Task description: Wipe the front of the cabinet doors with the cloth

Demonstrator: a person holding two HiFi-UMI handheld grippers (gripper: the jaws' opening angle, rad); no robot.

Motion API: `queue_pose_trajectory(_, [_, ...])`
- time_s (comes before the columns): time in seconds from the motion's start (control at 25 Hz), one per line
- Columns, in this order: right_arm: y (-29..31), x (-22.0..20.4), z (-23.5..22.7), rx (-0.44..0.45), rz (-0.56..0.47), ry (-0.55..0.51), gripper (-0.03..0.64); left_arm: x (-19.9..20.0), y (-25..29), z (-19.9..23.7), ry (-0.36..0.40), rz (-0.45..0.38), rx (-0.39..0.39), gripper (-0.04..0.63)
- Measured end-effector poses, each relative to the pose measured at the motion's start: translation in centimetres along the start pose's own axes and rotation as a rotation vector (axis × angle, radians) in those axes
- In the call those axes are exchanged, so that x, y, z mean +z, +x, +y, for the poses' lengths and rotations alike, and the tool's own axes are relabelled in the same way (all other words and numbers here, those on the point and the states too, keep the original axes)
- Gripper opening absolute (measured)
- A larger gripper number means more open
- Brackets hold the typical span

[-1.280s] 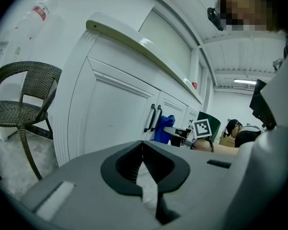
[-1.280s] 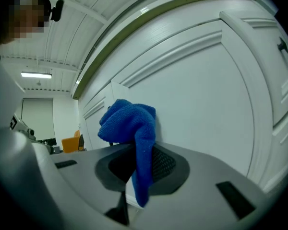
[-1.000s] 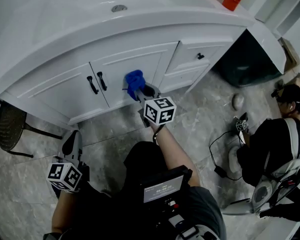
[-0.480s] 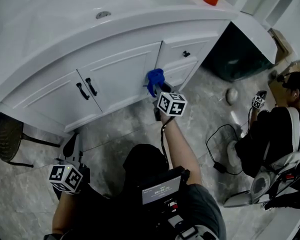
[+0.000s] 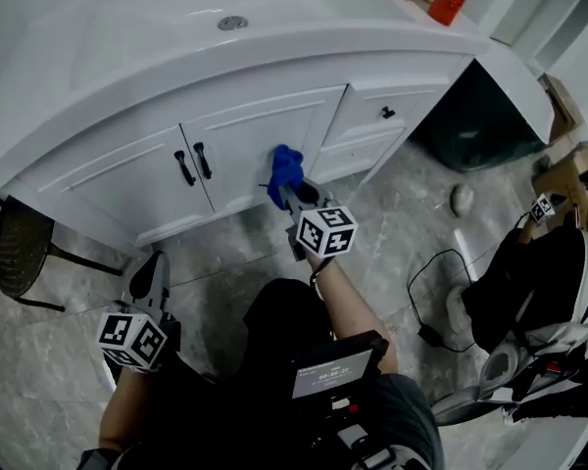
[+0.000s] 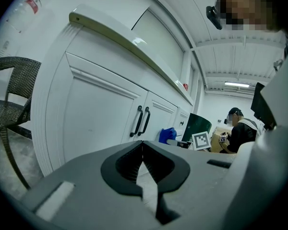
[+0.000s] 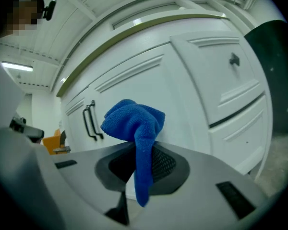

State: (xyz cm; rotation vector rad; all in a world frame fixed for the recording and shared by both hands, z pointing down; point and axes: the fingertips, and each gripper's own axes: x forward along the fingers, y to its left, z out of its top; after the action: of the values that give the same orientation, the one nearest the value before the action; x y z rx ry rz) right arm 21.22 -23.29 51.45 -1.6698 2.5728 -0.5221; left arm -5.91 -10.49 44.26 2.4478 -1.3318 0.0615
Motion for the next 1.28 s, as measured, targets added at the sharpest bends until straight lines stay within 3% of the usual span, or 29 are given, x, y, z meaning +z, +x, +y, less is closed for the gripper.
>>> queue_pose_trajectory(0.24, [3.4, -3.4, 10.5, 0.271, 0.073, -0.146, 0.049, -0.5, -0.7, 1.6, -0.032, -0.005, 0.017, 0.003])
queue_pose_trajectory(0.4, [5.9, -5.4, 13.3, 0.336, 0.107, -0.164, 0.049, -1.1, -1.6, 3.1, -0.046, -0.002, 0.049, 0.003])
queue_pose_trajectory(0.68, [8.4, -6.5, 12.3, 0.291, 0.114, -0.156, 0.049, -2.0, -3.3, 5.2, -0.049, 0.014, 0.117, 0.003])
queue_pose_trajectory(0.88, [8.0, -6.0, 10.1, 0.234, 0.096, -0.161, 0.049, -1.6, -2.6, 4.3, -0.025, 0.023, 0.098, 0.003])
queue_pose_trajectory(1.28, [4.6, -5.0, -1.4, 0.020, 0.099, -0.116, 0.049, -1.1, -0.6, 0.2, 0.019, 0.033, 0.037, 0.003])
